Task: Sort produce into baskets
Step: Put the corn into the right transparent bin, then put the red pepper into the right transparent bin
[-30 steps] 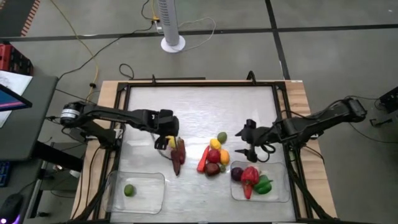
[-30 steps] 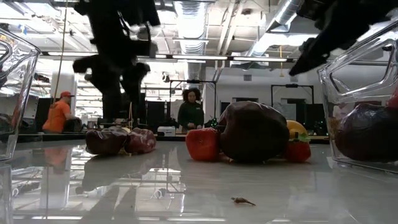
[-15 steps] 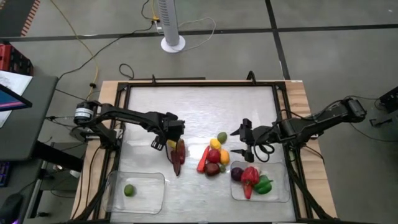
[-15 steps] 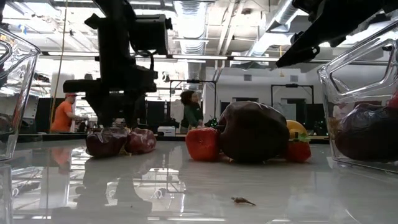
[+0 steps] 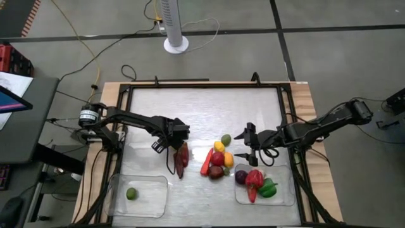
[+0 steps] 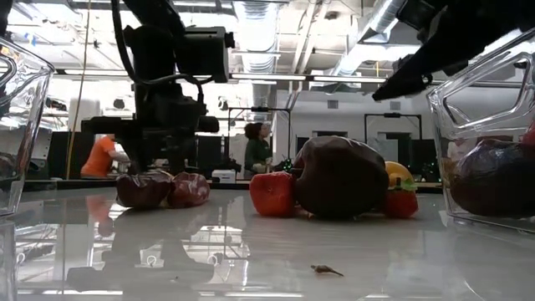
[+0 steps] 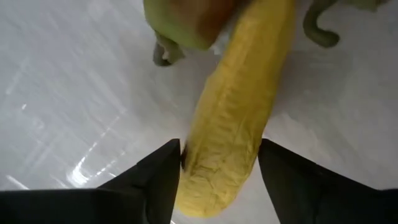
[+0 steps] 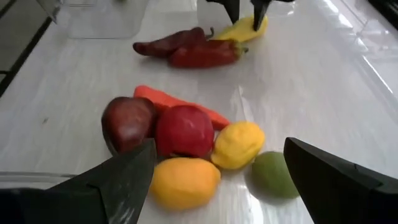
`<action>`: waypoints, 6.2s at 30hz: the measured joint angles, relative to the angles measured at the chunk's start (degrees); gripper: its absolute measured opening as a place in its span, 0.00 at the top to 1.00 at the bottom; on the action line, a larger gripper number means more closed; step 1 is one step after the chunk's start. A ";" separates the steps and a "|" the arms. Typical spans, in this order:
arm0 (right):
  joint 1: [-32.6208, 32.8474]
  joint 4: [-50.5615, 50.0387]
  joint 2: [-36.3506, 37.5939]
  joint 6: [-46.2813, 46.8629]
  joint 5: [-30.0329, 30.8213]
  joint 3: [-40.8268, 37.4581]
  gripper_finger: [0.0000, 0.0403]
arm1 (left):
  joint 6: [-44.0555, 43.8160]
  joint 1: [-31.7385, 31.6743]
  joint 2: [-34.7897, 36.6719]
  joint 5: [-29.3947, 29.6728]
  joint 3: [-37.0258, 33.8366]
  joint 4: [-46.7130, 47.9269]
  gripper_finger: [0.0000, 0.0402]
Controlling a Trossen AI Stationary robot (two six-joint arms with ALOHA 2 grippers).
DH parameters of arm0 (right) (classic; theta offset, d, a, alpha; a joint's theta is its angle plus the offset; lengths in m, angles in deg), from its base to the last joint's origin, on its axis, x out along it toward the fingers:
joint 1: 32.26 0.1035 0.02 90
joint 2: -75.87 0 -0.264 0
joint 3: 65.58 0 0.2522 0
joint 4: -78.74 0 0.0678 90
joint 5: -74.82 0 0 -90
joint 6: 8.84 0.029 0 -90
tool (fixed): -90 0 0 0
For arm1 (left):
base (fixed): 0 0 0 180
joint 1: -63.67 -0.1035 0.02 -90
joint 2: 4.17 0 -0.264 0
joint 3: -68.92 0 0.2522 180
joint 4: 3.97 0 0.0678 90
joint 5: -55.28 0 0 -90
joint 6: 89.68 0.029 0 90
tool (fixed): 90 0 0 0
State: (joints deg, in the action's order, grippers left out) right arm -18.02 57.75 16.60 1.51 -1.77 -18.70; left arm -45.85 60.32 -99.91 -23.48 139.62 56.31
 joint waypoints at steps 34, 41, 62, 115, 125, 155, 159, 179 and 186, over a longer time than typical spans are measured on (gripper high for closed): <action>0.40 27.42 -5.89 -14.04 9.26 -1.61 0.06 | -25.06 4.96 0.00 3.06 16.74 -13.21 0.70; 0.42 40.05 -8.68 -24.07 11.39 -1.61 0.06 | -25.07 4.85 0.02 1.29 16.99 -26.52 0.70; 0.22 43.42 -8.66 -29.94 12.35 -1.63 0.55 | -25.51 4.85 0.04 -3.44 16.99 -44.56 0.69; 34.30 -31.60 0.61 54.17 -9.70 9.80 0.44 | -45.63 15.86 2.73 -3.77 10.98 -18.39 0.18; 27.41 -42.70 0.06 54.07 -23.59 14.11 0.27 | -43.21 15.35 2.73 -2.52 10.98 -18.45 0.18; 6.50 -33.93 10.97 17.46 23.32 10.54 0.28 | -81.65 4.30 -3.25 -9.40 10.93 -2.07 0.18; 10.12 -33.32 10.97 14.98 28.08 10.54 0.28 | -84.45 5.54 -4.63 -10.92 11.01 -0.96 0.18; 14.50 -29.32 12.04 5.82 37.89 10.59 0.28 | -85.73 6.29 -10.68 -9.48 11.28 -7.35 0.22; 14.51 -29.70 12.02 6.06 37.75 10.59 0.28 | -82.60 6.27 -11.26 -8.47 12.57 -8.24 0.41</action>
State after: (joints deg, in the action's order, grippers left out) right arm -3.51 28.05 28.62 7.57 35.98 -8.11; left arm -128.45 66.59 -111.17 -31.96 152.20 48.07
